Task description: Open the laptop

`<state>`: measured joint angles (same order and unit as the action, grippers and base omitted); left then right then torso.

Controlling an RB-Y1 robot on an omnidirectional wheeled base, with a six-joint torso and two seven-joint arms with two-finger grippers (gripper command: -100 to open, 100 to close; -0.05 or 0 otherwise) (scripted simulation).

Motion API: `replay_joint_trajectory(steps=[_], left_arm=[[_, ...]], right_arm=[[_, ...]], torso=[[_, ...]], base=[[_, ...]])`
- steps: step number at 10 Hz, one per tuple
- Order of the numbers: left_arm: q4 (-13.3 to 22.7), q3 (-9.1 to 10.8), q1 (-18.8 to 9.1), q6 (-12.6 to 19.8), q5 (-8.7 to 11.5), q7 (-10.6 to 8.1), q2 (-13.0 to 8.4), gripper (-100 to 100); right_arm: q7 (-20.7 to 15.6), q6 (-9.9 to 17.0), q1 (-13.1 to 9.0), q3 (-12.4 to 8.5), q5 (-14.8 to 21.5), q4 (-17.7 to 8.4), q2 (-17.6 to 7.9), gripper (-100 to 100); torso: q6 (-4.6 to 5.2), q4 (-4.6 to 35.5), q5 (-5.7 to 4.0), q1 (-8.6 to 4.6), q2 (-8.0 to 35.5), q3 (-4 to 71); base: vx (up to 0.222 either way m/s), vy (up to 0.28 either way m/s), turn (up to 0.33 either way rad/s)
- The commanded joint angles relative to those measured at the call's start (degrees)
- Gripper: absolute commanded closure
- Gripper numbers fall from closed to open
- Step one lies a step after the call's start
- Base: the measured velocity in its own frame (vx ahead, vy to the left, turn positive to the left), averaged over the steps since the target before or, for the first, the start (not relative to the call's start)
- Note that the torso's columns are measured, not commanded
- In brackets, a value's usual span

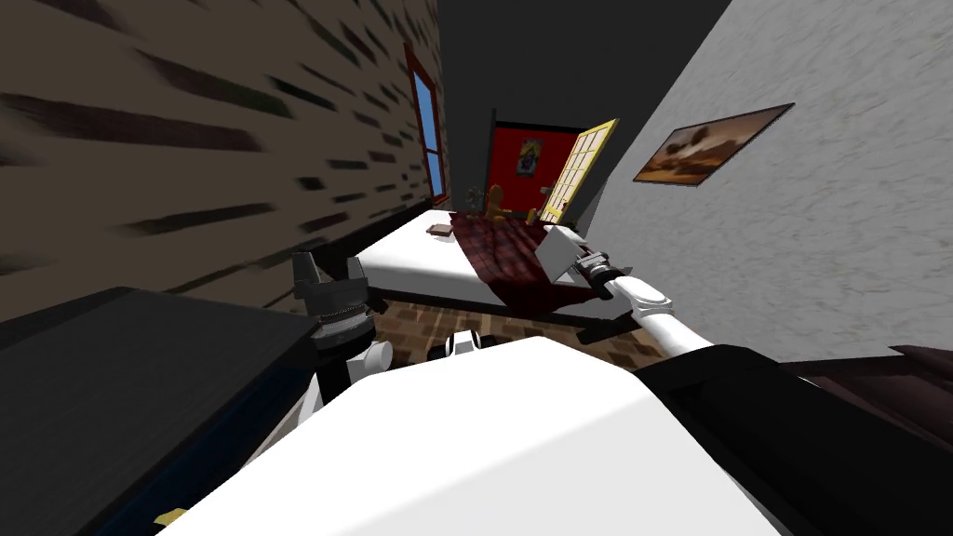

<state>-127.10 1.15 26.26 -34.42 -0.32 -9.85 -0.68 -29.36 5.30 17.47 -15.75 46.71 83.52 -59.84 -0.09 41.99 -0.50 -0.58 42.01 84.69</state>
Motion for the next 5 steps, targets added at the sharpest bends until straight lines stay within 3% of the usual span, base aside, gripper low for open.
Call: replay_joint_trajectory(steps=[1, 4, 5], left_arm=[[0.0, 0.00, 0.0, 0.0, 0.0, 0.00, 0.0, 0], [0.0, 0.00, 0.0, 0.0, 0.0, 0.00, 0.0, 0], [0.0, 0.00, 0.0, 0.0, 0.0, 0.00, 0.0, 0]], right_arm=[[1.4, -0.3, -1.4, 0.2, -1.5, -4.1, -0.3, 100], [2.8, -0.1, -2.5, 0.2, -3.1, -8.3, -1.1, 100], [2.8, -0.1, -2.5, 0.2, -3.1, -8.5, -1.1, 100]], torso=[[0.27, 0.0, 0.04, 0.07, -0.1, 0.0], [-0.13, 0.0, 0.02, 0.30, 0.1, 0.0], [0.22, 0.0, 0.02, 0.33, 0.1, -0.1]], base=[[-0.134, -0.044, 0.217], [-0.162, -0.026, 0.266], [-0.046, -0.009, 0.004]])
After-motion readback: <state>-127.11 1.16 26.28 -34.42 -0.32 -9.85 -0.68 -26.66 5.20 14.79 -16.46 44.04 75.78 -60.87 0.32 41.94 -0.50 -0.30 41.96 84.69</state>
